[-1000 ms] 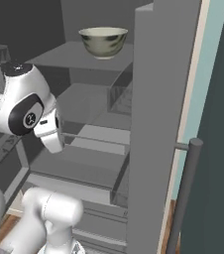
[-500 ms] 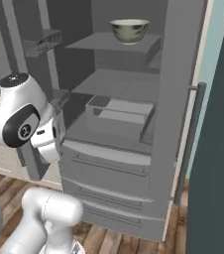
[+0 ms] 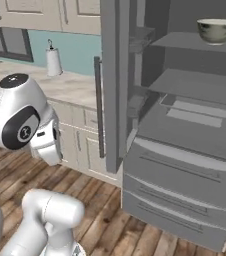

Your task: Place the bowl with the sweet potato and broccoli on the top shelf of the fridge. Place the bowl with the chicken drumstick and steak on the second highest shelf of the fridge.

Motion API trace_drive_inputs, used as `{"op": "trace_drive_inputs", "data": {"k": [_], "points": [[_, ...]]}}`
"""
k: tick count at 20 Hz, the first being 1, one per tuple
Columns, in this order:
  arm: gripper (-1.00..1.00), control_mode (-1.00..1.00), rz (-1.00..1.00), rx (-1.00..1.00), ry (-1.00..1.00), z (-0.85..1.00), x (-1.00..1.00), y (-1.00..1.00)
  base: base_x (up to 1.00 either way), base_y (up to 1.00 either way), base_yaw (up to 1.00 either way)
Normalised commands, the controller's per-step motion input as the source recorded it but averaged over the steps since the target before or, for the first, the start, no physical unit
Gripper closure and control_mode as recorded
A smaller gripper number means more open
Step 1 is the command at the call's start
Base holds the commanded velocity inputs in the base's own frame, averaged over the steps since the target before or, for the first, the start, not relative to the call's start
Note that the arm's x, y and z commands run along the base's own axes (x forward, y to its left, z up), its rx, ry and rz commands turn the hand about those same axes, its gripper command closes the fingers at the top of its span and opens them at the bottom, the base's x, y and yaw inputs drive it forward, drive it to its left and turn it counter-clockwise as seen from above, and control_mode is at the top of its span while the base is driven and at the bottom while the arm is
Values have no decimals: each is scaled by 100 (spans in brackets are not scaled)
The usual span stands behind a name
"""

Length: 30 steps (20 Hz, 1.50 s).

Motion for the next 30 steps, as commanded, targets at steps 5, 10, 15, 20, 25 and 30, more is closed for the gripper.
{"op": "trace_drive_inputs", "data": {"k": [5, 10, 15, 20, 25, 30], "points": [[-100, 100, 0, 0, 0, 0, 0, 0, 100, 100, 8], [-100, 100, 0, 0, 0, 0, 0, 0, 100, 100, 0], [-100, 100, 0, 0, 0, 0, 0, 0, 100, 100, 0], [-100, 100, 0, 0, 0, 0, 0, 0, 80, 100, 0], [-100, 100, 0, 0, 0, 0, 0, 0, 23, 100, 15], [-100, 100, 0, 0, 0, 0, 0, 0, 11, 100, 30]]}}
